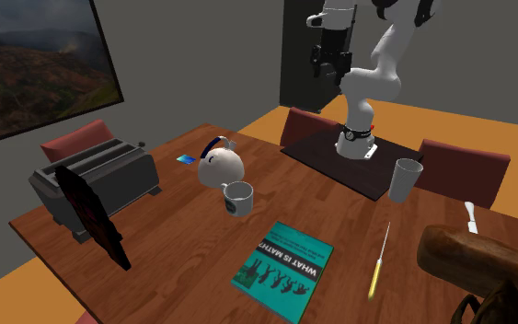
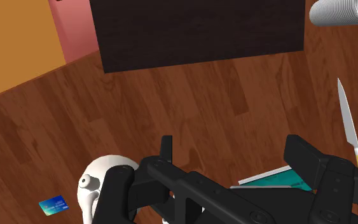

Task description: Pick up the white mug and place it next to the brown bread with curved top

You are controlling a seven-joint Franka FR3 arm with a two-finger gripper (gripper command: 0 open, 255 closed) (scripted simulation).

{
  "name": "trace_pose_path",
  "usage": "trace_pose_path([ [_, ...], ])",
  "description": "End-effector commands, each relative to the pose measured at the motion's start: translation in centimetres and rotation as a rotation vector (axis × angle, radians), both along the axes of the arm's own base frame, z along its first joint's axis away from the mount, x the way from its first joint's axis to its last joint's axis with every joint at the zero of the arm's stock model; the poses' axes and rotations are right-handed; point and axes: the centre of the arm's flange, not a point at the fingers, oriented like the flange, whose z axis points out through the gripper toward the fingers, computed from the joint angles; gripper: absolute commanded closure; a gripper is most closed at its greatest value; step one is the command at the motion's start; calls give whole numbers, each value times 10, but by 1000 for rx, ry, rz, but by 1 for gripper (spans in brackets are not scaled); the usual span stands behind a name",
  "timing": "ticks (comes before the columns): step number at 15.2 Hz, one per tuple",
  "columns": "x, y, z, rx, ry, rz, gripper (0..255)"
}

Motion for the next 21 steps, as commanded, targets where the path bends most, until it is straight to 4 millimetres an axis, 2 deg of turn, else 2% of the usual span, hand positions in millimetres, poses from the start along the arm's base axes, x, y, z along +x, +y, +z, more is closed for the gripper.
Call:
trace_pose_path([
  [1, 0, 0, 0, 0, 0, 0, 0],
  [21, 189, -1, -177, -5, -45, -43, 0],
])
